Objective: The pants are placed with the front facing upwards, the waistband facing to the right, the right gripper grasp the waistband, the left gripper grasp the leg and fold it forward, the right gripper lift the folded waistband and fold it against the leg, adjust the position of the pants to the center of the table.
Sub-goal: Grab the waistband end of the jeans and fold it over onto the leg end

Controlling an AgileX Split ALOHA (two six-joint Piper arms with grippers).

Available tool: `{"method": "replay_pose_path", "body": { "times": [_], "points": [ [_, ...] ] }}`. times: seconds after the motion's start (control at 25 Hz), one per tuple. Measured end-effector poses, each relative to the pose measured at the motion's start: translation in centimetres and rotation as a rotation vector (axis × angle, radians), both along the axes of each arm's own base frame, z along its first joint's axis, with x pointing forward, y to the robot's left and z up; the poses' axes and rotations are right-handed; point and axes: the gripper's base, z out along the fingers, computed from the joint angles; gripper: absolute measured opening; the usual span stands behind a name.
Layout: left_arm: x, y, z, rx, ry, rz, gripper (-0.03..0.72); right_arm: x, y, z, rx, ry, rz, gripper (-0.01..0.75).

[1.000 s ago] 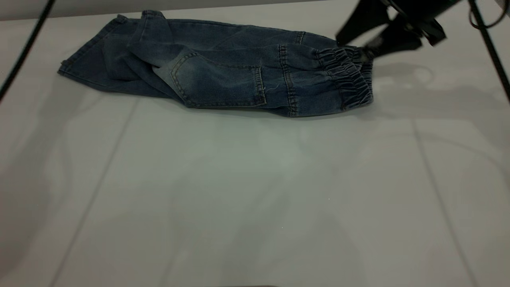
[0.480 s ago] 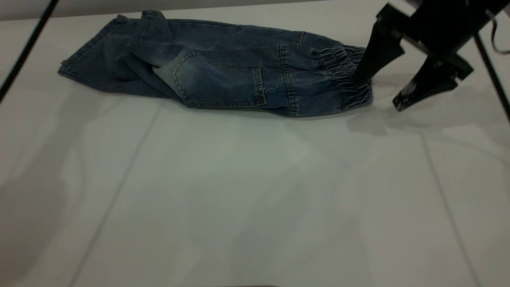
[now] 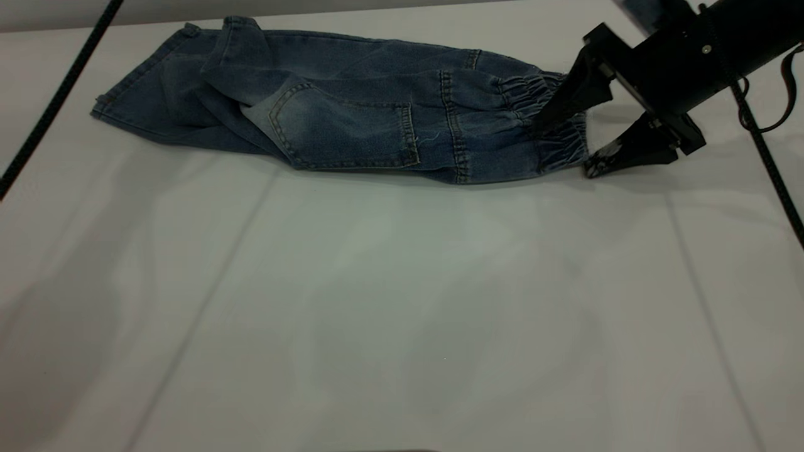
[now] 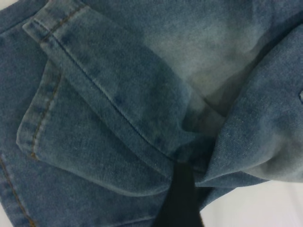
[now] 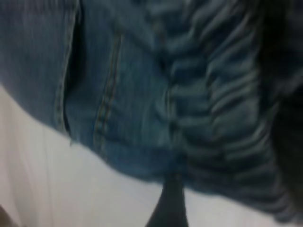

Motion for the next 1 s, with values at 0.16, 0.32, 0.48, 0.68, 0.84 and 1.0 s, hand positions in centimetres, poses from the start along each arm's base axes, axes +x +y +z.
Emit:
{"method": "replay_pose_path", "body": {
  "times": [0.16,0.32,0.48,0.68,0.84,1.0],
  "points": [
    [-0.2,-0.9,0.0,-0.001,-0.003,-0.016,0.587,0.4,-0.1,-0.4,0.027,-0.034,-0.034,0.581],
    [-0.4,-2.4,0.0,-0.004,-0.014,-0.042,0.587,0.5,0.6,-0.9,0.094,-0.063,-0.034,0.572],
    [-0.6,-4.3,-0.9,-0.002,-0.002,-0.077,0.587,0.2,1.5,-1.4,0.129,-0.065,-0.004,0.507],
    [-0.9,-6.6,-3.9,0.008,0.043,-0.119,0.587,0.1,1.6,-1.7,0.129,-0.065,0.006,0.22],
    [-1.1,-8.2,-6.3,0.018,0.075,-0.147,0.587,0.1,1.2,-1.6,0.147,-0.068,0.005,0.075],
    [-1.3,-9.0,-8.0,0.02,0.101,-0.145,0.587,0.5,-2.0,-0.7,0.166,-0.085,-0.042,0.074]
  ]
}}
